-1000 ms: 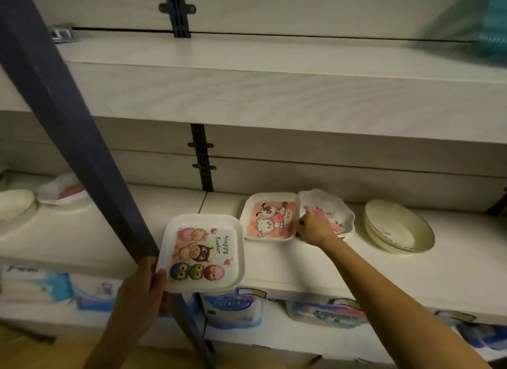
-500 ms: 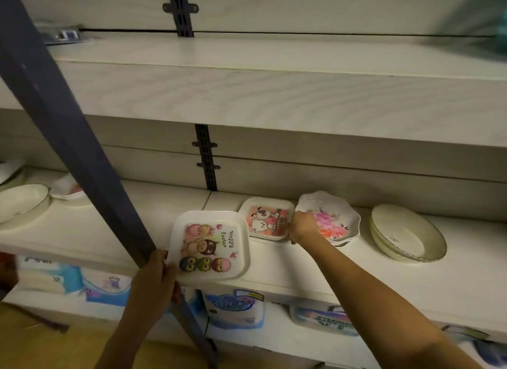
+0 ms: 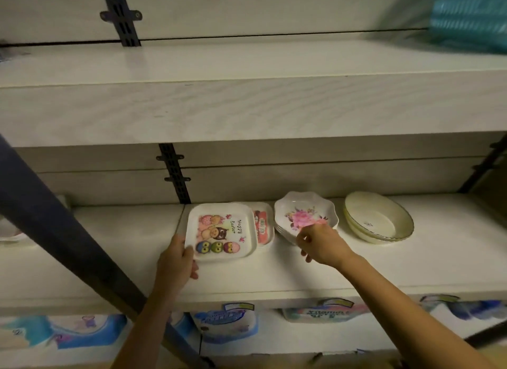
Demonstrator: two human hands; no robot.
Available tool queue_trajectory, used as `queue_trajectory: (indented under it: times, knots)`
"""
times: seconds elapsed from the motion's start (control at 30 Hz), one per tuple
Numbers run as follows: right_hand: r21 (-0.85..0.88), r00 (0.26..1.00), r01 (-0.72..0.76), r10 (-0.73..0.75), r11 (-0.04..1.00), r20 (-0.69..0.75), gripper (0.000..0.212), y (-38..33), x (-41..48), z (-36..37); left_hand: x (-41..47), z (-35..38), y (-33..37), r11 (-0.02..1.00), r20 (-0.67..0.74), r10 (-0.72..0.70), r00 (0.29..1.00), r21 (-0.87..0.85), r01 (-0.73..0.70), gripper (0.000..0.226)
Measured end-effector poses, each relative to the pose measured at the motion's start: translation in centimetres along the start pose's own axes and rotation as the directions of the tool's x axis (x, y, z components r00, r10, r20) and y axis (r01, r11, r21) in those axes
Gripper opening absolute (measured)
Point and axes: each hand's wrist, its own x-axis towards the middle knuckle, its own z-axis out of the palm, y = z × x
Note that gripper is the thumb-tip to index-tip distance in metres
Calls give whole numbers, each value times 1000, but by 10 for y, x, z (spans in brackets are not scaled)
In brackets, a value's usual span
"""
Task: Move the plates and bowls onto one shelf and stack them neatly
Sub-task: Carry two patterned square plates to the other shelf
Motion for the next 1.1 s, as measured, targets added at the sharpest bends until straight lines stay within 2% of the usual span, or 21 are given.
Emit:
queue_trajectory:
  times: [0.13,0.43,0.57,0.63,0.73,0.83,0.93,1.1]
  knots:
    - [-6,999,-33,33,999,-23,25,11,-23,-8,34,17,8,999,47,-34,998,-1,34,10]
    - [-35,991,-116,113,993,-66,28,22,-49,-15,75,50,18,989,111,-70,991,138,55,6]
    - [-80,992,-113,108,990,-62,29,21,-52,-16,72,56,22,975,159,-110,981,211,75,26]
    - [-104,994,-96,91,990,-53,29,20,-51,-17,68,55,23,959,141,-110,984,275,68,36]
    - [-143,998,-47,41,989,-48,30,16,-49,-18,62,49,24,881,125,-39,991,472,-25,39]
    - [-174,999,27,-32,984,-23,31,6,-45,-19,48,37,25,775,217,58,974,605,-181,33]
    - [-183,993,119,-120,976,11,32,-7,-42,-17,26,20,24,756,280,101,955,602,-256,34]
    - [-205,958,286,-279,936,64,33,-29,-37,-9,-12,-12,16,892,263,121,957,394,-221,24]
